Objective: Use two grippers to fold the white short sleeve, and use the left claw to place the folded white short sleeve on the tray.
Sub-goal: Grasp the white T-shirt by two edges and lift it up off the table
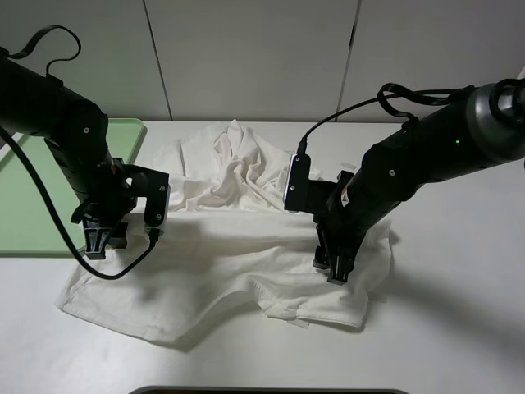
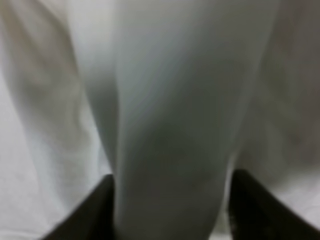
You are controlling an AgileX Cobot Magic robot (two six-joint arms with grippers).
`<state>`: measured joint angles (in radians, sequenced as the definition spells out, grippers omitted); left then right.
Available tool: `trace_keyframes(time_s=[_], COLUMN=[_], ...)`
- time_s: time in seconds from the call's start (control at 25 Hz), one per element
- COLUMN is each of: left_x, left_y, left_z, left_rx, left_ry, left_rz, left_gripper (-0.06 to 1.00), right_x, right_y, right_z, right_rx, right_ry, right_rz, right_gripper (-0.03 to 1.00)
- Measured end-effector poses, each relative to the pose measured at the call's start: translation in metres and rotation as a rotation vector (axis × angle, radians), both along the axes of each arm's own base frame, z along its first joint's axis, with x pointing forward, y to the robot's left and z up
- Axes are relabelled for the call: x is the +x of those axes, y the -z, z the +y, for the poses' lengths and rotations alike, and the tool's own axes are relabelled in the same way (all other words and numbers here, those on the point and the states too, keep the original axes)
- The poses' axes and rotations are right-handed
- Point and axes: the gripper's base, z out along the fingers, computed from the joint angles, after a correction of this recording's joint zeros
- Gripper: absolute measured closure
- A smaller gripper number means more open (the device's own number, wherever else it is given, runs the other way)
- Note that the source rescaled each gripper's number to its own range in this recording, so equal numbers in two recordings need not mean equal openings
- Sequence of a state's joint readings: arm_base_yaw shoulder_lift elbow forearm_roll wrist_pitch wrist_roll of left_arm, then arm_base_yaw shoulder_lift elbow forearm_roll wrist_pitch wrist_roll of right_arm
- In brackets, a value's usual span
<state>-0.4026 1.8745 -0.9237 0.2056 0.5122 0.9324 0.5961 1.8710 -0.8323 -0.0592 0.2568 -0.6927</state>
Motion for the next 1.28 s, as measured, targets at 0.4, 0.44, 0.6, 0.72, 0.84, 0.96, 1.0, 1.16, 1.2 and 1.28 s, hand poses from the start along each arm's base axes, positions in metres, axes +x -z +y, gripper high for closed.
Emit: trace_keyframes(time_s=[0.4,0.44,0.6,0.72,0.84,0.96,1.0,1.16,1.2,1.28], left_x=[0.000,0.000,0.000,0.000,0.000,0.000,-0.001,-0.002,-0.002,-0.004], left_y=[0.000,0.000,0.000,-0.001,-0.009,-0.025,-0.030,-0.041,-0.046,-0.054], left_z=[0.000,0.000,0.000,0.000,0.000,0.000,0.000,0.001,0.001,0.002], left_rx=[0.000,0.000,0.000,-0.001,-0.012,-0.032,-0.038,-0.051,-0.058,-0.063], left_ry=[0.000,0.000,0.000,0.000,0.000,0.000,0.000,0.000,0.000,-0.002], left_rz=[0.000,0.000,0.000,-0.003,-0.029,-0.076,-0.089,-0.121,-0.137,-0.152], left_gripper=[0.92,0.93,0.94,0.94,0.94,0.94,0.94,0.94,0.94,0.94], right_x=[0.000,0.000,0.000,0.000,-0.001,-0.001,-0.002,-0.005,-0.005,-0.007], right_y=[0.000,0.000,0.000,-0.003,-0.009,-0.019,-0.022,-0.037,-0.037,-0.052], right_z=[0.000,0.000,0.000,-0.001,-0.001,-0.002,-0.002,-0.004,-0.004,-0.006], right_rx=[0.008,0.008,0.002,0.000,0.004,0.012,0.012,0.023,0.023,0.042], right_ry=[0.027,0.027,0.017,0.012,0.010,0.008,0.009,0.011,0.011,0.011], right_rz=[0.006,0.007,0.002,-0.003,-0.013,-0.030,-0.031,-0.050,-0.050,-0.080], right_gripper=[0.97,0.97,0.97,0.97,0.97,0.97,0.97,0.97,0.97,0.97])
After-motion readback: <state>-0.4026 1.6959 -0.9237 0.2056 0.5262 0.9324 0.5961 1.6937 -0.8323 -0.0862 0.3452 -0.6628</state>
